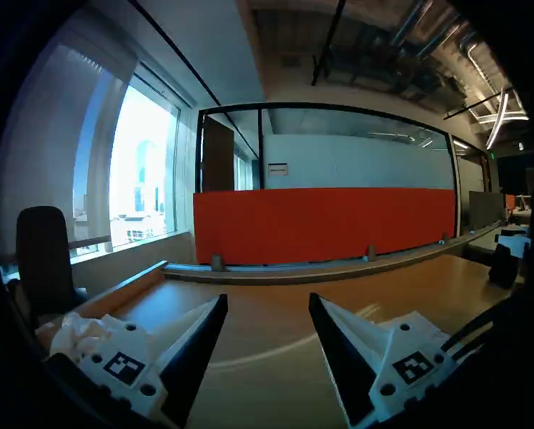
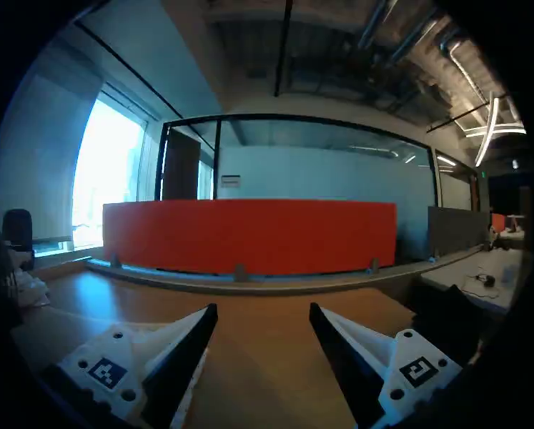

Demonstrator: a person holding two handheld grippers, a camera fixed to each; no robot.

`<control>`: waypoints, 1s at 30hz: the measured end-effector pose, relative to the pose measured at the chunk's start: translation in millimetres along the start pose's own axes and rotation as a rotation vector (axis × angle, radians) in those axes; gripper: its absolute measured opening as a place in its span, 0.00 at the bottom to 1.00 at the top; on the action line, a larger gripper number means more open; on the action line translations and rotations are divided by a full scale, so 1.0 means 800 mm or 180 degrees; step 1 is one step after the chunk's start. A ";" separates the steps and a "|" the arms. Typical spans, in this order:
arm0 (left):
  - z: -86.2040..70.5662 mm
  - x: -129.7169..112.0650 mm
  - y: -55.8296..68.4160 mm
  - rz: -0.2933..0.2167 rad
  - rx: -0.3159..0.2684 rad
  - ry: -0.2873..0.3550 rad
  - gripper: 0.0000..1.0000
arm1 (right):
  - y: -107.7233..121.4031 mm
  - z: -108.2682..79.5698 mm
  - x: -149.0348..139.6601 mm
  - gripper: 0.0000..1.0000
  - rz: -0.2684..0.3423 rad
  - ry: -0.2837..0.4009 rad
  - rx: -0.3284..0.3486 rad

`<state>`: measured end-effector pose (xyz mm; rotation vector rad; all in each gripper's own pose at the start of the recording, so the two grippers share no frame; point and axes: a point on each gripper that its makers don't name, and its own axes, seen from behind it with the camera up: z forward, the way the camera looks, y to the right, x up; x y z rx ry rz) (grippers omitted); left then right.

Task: Fold towel

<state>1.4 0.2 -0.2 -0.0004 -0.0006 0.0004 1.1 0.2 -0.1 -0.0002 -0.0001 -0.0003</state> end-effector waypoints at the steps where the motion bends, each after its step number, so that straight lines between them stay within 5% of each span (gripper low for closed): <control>1: -0.001 0.005 0.001 0.0003 -0.0003 -0.0005 0.83 | 0.001 0.000 0.004 1.00 -0.0003 -0.0001 -0.0001; 15: -0.006 0.082 0.012 0.0137 -0.0062 -0.0098 0.83 | 0.013 -0.006 0.083 1.00 0.0067 -0.0009 -0.0080; 30: -0.015 0.082 0.037 0.0246 -0.0430 -0.0356 0.83 | -0.020 -0.010 0.089 1.00 -0.0223 -0.0275 0.0292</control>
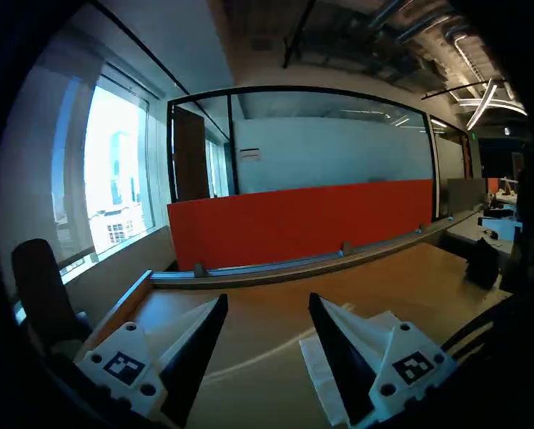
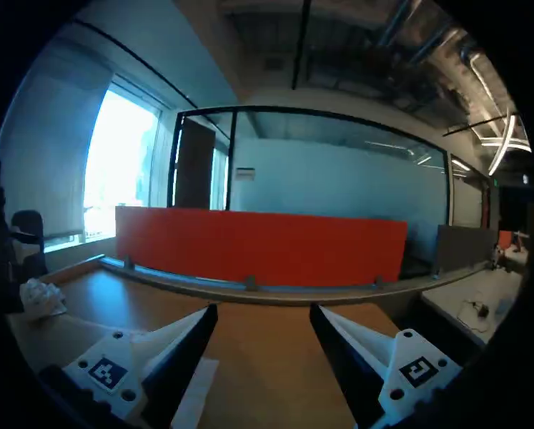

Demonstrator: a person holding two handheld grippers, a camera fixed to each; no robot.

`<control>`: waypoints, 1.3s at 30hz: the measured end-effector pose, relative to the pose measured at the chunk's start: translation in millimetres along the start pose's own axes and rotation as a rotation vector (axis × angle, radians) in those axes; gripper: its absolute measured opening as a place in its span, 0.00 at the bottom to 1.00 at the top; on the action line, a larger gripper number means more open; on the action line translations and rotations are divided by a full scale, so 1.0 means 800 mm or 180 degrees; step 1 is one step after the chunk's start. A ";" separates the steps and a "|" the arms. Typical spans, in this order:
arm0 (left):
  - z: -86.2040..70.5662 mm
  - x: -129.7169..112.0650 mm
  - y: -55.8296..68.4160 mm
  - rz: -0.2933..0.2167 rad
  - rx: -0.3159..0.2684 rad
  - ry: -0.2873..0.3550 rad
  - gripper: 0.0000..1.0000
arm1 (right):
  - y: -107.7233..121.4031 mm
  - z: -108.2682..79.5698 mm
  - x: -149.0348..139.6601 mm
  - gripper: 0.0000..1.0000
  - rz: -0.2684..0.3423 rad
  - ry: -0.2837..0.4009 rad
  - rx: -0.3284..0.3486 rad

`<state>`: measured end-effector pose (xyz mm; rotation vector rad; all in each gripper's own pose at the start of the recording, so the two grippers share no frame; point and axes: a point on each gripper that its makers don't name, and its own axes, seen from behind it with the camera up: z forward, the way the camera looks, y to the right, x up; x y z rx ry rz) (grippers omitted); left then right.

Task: Fold towel

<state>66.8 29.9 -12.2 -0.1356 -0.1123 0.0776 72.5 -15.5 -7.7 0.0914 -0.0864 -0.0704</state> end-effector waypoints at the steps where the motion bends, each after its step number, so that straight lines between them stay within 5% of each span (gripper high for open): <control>1: 0.000 -0.001 0.003 0.0013 -0.0040 -0.0023 0.83 | -0.004 0.000 -0.002 1.00 -0.0038 -0.0032 0.0047; 17: 0.000 -0.036 0.052 0.0230 -0.0698 -0.0400 0.83 | -0.074 -0.003 -0.038 1.00 -0.0508 -0.0525 0.0847; 39: -0.012 -0.115 0.096 0.0291 -0.1202 -0.0882 0.84 | -0.118 -0.019 -0.109 1.00 -0.0764 -0.1062 0.1440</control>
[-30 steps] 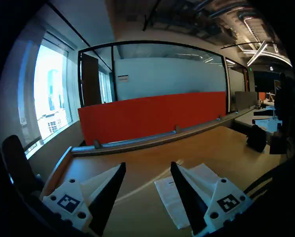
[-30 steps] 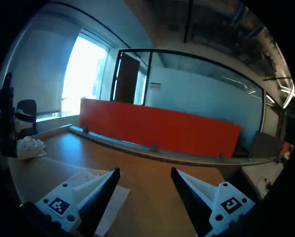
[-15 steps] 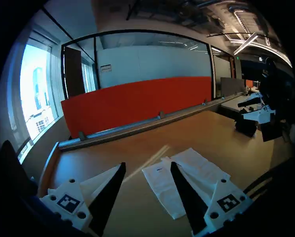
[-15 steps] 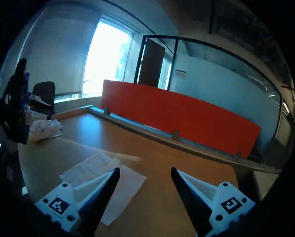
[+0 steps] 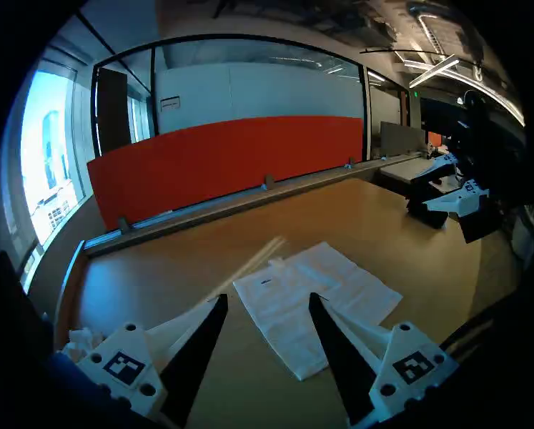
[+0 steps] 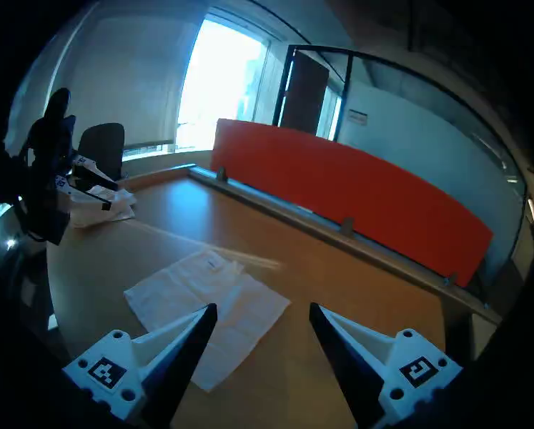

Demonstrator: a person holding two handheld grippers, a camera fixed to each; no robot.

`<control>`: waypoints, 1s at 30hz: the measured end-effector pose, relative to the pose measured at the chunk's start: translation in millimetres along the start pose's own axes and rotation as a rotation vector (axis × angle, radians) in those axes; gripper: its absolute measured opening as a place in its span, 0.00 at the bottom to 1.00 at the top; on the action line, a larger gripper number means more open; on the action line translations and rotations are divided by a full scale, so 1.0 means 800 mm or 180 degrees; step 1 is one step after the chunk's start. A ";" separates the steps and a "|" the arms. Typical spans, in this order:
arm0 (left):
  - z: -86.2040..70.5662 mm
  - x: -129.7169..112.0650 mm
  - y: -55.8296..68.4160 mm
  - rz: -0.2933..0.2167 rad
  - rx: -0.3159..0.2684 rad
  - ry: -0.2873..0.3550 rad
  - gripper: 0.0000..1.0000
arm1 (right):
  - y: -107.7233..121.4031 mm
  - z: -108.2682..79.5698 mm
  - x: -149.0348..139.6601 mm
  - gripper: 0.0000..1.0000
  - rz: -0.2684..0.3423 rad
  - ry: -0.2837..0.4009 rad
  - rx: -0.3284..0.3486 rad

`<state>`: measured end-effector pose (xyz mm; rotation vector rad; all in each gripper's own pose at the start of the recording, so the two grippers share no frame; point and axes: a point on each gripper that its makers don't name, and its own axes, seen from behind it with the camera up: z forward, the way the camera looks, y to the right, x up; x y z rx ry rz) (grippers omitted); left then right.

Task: Fold towel

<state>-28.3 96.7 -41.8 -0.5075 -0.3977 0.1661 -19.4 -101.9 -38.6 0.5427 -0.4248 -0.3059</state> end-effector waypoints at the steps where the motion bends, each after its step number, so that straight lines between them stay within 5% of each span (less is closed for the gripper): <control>1: 0.002 -0.005 0.002 -0.0002 -0.0017 -0.0025 0.84 | -0.002 0.001 -0.003 1.00 0.0014 -0.0017 0.0017; 30: 0.073 -0.164 0.051 0.0064 -0.0422 -0.0778 0.84 | -0.068 0.063 -0.145 1.00 0.0006 -0.0644 0.0359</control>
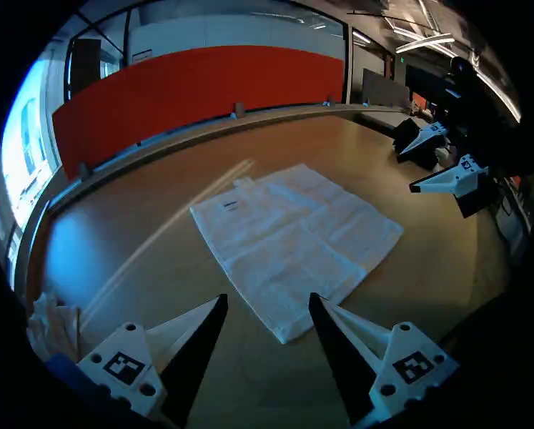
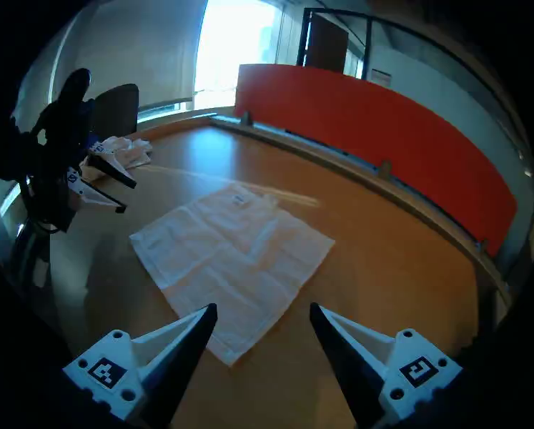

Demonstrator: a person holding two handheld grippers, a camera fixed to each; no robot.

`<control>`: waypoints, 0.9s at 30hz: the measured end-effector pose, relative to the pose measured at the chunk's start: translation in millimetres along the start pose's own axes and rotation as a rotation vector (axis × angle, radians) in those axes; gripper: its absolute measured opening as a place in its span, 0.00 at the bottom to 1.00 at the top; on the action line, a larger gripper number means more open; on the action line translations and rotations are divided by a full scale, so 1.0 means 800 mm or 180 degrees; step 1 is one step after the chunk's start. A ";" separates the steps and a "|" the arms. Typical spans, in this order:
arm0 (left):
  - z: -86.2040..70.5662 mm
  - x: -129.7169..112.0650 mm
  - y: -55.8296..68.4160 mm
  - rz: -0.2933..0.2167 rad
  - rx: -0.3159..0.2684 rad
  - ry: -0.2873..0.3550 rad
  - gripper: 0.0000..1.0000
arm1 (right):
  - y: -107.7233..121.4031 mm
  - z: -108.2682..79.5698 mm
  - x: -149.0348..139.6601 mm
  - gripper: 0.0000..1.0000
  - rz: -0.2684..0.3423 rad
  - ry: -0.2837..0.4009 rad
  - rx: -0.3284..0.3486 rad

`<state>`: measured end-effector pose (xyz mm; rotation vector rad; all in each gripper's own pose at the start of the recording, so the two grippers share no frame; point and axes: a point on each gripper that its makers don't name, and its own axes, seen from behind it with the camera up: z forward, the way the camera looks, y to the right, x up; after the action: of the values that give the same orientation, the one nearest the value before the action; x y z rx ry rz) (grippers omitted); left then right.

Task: Fold towel

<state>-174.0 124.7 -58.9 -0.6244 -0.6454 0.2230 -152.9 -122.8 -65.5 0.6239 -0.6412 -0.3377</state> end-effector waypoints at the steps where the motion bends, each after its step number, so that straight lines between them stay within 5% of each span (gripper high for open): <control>1: 0.003 -0.004 0.002 0.0007 -0.0018 -0.0027 0.84 | -0.002 0.002 -0.005 1.00 0.0000 -0.0028 0.0011; 15: 0.040 -0.055 0.021 0.0151 -0.0194 -0.0351 0.84 | -0.026 0.033 -0.061 1.00 -0.0028 -0.0334 0.0174; 27: 0.052 -0.077 0.031 0.0172 -0.0268 -0.0508 0.83 | -0.029 0.048 -0.091 1.00 -0.0037 -0.0491 0.0241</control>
<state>-248.2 140.9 -77.9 -0.7103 -0.7952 0.2993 -234.9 -122.8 -88.5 0.6787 -0.8012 -0.3762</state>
